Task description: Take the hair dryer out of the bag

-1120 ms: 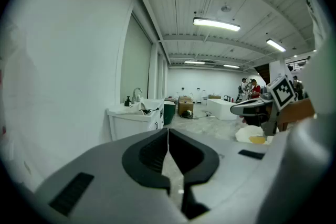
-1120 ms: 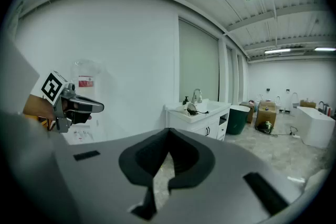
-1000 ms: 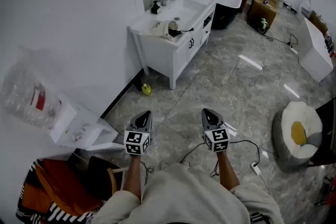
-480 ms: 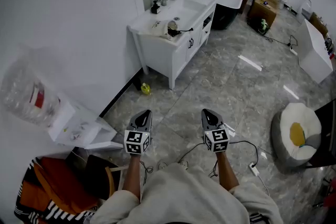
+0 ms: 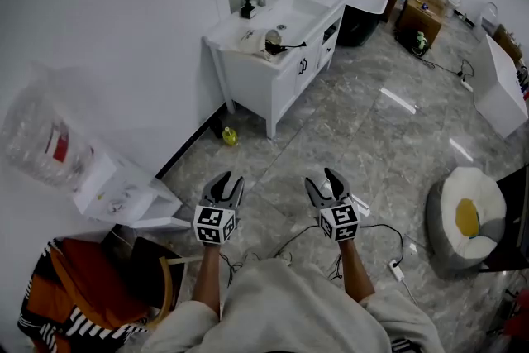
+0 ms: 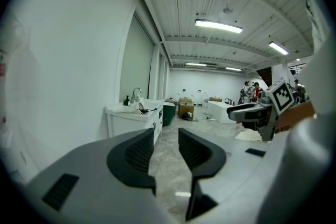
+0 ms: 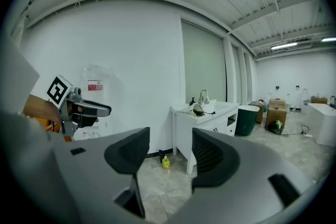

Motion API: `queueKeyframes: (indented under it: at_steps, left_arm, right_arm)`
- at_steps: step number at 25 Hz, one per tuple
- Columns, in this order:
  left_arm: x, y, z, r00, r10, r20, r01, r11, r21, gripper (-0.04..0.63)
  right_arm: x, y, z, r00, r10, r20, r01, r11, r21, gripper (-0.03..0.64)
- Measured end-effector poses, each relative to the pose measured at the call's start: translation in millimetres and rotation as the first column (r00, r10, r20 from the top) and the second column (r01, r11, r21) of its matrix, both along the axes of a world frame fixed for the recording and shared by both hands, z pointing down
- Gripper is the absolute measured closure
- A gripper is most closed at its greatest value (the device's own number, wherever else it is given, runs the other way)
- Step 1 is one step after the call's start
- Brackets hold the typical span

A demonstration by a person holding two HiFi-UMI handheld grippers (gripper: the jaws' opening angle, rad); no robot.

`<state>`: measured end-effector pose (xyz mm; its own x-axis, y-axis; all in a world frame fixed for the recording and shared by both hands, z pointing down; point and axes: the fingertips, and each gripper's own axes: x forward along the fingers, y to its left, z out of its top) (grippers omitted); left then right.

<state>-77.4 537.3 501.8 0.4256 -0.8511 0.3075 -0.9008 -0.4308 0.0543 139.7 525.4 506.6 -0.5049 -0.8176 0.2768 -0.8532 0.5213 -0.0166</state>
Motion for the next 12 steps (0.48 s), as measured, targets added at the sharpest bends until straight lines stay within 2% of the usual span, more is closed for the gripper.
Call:
queueKeyframes:
  at_steps: [5, 12]
  left_arm:
    - [9.3, 1.7, 5.8, 1.000, -0.003, 0.009, 0.003, 1.000, 0.002, 0.372]
    - [25.0, 0.4, 10.8, 1.000, 0.006, 0.012, -0.006, 1.000, 0.008, 0.319]
  right_arm:
    - [1.8, 1.9, 8.8, 1.000, -0.025, -0.013, 0.025, 1.000, -0.004, 0.290]
    - [9.7, -0.8, 16.8, 0.999, -0.031, -0.033, 0.031, 1.000, -0.003, 0.255]
